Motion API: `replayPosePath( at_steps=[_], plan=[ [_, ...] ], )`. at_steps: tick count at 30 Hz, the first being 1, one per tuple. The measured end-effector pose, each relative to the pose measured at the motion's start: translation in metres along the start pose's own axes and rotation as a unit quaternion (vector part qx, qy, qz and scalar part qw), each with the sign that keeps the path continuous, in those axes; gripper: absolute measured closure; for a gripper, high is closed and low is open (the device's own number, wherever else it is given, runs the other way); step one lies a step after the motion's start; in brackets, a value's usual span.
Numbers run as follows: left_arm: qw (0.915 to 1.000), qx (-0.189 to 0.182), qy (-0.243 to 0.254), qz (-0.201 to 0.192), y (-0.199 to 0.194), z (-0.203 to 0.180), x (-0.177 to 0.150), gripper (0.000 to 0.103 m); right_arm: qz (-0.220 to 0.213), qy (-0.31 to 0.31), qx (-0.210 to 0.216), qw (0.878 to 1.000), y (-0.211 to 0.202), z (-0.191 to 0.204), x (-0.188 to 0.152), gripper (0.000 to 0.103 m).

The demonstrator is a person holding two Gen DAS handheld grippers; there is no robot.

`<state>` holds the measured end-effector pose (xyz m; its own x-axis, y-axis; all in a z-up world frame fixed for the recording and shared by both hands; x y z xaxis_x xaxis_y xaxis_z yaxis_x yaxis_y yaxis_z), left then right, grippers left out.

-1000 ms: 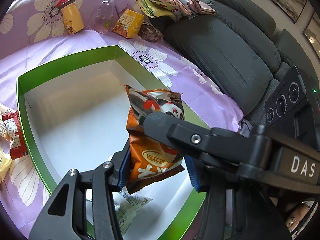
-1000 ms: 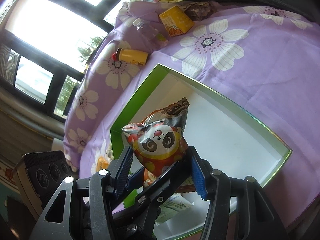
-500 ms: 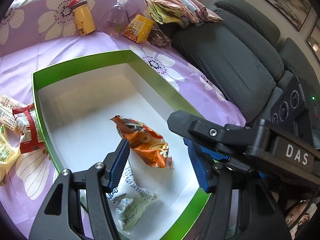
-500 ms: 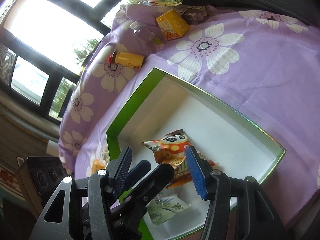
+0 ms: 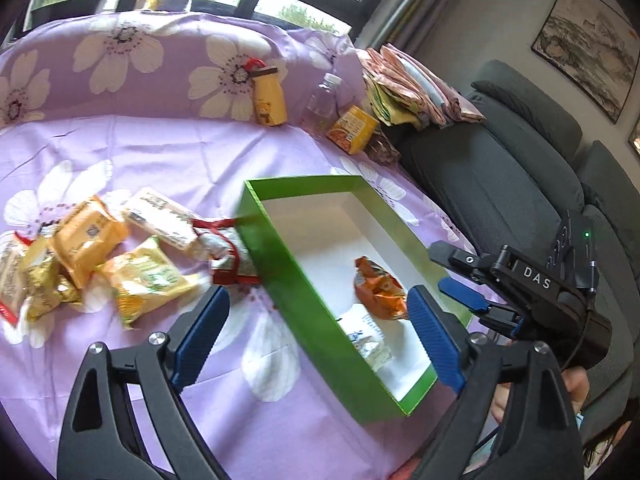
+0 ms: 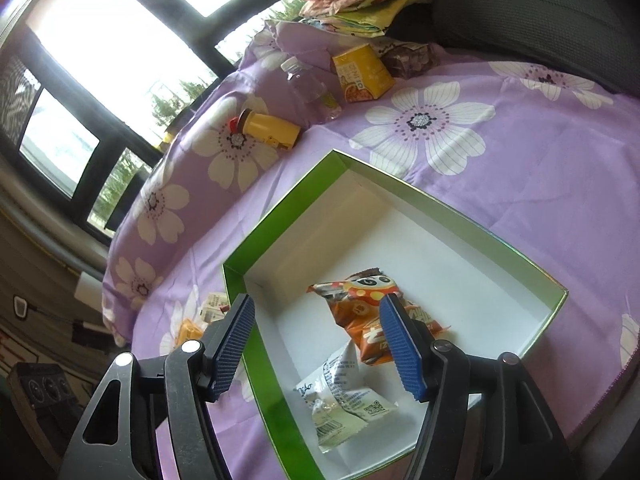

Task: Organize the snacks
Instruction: 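Withdraw the right gripper from the box toward the remaining snacks, then grasp the red-edged biscuit pack with the right gripper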

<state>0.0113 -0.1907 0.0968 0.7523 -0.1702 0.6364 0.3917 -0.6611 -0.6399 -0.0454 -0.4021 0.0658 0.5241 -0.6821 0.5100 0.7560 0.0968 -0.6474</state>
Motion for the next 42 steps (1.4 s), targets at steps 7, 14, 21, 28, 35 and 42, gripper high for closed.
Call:
replayPosePath(
  at_steps=[7,14,21,28,35,42],
  plan=[
    [0.992,0.098,-0.071,-0.037,-0.067,0.086,-0.009,0.001,-0.017,-0.036,-0.007,0.999,-0.002,0.031,-0.008,0.02],
    [0.9691,0.174,-0.157,-0.075,-0.113,0.175,-0.022,0.001,-0.007,-0.088,0.014,0.996,0.01,0.072,-0.029,0.02],
    [0.9548,0.204,-0.208,-0.059,-0.125,0.227,-0.041,0.002,0.061,-0.129,0.111,0.984,0.033,0.124,-0.065,0.02],
    [0.9471,0.189,-0.257,-0.036,-0.128,0.253,-0.047,0.005,0.135,-0.206,0.102,0.964,0.081,0.202,-0.102,0.02],
    [0.9214,0.198,-0.329,-0.057,-0.137,0.279,-0.058,0.017,0.254,-0.34,0.063,0.903,0.164,0.293,-0.151,0.02],
    [0.9176,0.179,-0.354,-0.025,-0.107,0.288,-0.057,0.032,0.318,-0.385,0.037,0.866,0.248,0.341,-0.175,0.021]
  ],
)
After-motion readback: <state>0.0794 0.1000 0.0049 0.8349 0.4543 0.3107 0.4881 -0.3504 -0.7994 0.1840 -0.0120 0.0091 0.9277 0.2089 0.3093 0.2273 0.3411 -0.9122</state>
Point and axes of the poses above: each gripper's, at about its wrist camera, not at the fingertips, and y roughly the way its jaws point, z to its left, x to its top, the point moved 5 cm from there along y, roughly the way its jaws point, and after that the axes turned 4 degrees about z, right-handed, at the moved point
